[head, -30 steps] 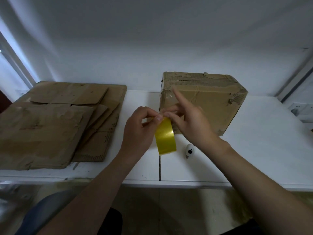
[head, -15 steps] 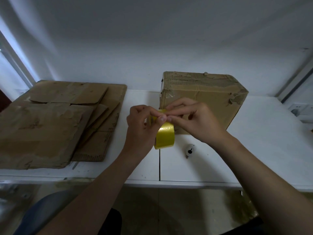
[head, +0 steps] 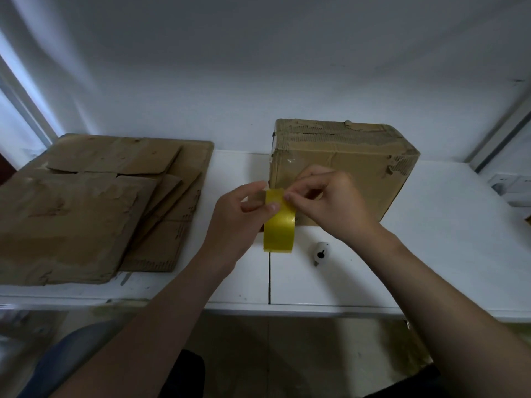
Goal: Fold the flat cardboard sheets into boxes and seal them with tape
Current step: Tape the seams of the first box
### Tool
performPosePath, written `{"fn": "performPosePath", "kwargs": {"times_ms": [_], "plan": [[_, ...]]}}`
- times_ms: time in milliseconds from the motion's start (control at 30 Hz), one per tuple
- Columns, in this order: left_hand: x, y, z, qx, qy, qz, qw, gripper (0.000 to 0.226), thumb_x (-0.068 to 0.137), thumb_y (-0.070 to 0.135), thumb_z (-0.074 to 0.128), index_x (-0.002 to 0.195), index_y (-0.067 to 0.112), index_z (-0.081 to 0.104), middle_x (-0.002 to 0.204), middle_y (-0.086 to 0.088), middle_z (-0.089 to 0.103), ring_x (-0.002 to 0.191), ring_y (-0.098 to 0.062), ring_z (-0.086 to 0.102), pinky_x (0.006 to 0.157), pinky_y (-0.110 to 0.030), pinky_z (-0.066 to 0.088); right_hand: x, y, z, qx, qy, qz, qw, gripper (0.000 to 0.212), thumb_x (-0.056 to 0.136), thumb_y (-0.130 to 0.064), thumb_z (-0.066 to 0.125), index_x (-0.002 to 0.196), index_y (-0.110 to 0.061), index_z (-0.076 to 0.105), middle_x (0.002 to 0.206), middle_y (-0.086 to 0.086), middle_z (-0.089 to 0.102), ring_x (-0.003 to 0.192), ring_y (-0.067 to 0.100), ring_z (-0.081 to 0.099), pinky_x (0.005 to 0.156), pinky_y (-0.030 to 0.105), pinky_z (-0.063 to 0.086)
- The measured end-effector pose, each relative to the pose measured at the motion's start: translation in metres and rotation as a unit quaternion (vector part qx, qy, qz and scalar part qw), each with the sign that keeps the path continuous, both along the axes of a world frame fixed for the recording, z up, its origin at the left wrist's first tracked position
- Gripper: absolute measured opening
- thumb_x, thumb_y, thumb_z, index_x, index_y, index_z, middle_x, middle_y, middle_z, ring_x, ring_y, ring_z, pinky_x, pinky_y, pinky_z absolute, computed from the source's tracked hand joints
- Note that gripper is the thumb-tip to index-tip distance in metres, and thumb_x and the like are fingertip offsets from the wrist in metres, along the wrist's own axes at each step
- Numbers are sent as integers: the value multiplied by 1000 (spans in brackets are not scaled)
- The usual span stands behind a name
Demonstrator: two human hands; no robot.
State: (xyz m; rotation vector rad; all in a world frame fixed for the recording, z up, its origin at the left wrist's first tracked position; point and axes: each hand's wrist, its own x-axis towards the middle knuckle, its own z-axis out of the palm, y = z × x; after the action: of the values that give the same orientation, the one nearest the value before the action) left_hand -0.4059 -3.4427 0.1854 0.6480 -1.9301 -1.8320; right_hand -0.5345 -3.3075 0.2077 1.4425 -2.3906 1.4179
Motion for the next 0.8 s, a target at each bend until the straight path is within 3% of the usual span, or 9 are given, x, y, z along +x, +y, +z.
{"fn": "performPosePath", "kwargs": {"times_ms": [100,200,267,367,433,567,667,700,800], "plan": [[1,-1,-1,-61,-13,8,998,45,84,30,80,125,41,65,105,6,76,101,-8,70,90,-42,58,-2,1,1,44,-34,6,998,8,84,-20,82,81,-27,79,79,-7,66,69,5,58,63,20,46],[2,2,-2,-69,-22,-12,997,43,85,31,78,124,42,64,106,10,74,100,-8,69,91,-46,58,2,0,-3,30,-1,23,999,14,86,-15,79,80,-27,78,77,-9,66,70,8,59,62,17,44],[1,3,-1,-76,-17,-12,997,42,86,31,78,124,43,64,102,13,75,98,-6,70,89,-41,59,5,0,-4,18,26,32,999,12,87,-13,77,81,-22,79,76,-12,65,71,10,60,62,15,43],[0,0,1,-104,-9,-16,994,43,87,28,77,125,43,63,90,20,75,97,-1,68,79,-23,51,7,1,-2,-5,14,24,1000,17,88,-13,77,78,-27,76,74,-14,63,71,6,59,64,13,41],[-1,-1,3,-95,-4,-15,995,42,87,26,76,123,44,63,86,20,76,94,3,68,77,-21,49,8,1,1,-7,-6,8,1000,16,89,-13,76,78,-26,75,76,-12,65,71,2,58,65,12,40],[0,-5,2,-66,-10,-22,998,47,83,29,80,125,45,63,94,15,78,105,-7,68,96,-40,53,10,-3,2,3,-34,-20,999,5,89,-14,76,91,-14,81,79,-5,63,68,-5,53,63,9,38],[2,-10,-1,-18,-18,-21,999,66,68,39,82,131,41,62,105,9,77,113,-16,66,102,-48,51,10,-4,3,7,-38,-42,998,28,84,-21,82,112,-18,77,82,-9,60,73,-12,52,67,6,37],[2,-12,-2,-7,-20,-19,1000,64,67,37,83,129,40,64,107,7,77,112,-16,67,101,-48,52,10,-4,4,6,-50,-47,998,30,82,-23,84,111,-20,77,83,-10,61,73,-12,52,66,6,37],[3,-15,-6,-3,-41,-14,999,47,71,36,86,116,39,73,110,6,76,107,-16,68,98,-47,54,11,-6,0,-5,-74,-35,997,5,81,-22,85,84,-23,81,78,-12,66,66,-4,55,60,11,39]]}}
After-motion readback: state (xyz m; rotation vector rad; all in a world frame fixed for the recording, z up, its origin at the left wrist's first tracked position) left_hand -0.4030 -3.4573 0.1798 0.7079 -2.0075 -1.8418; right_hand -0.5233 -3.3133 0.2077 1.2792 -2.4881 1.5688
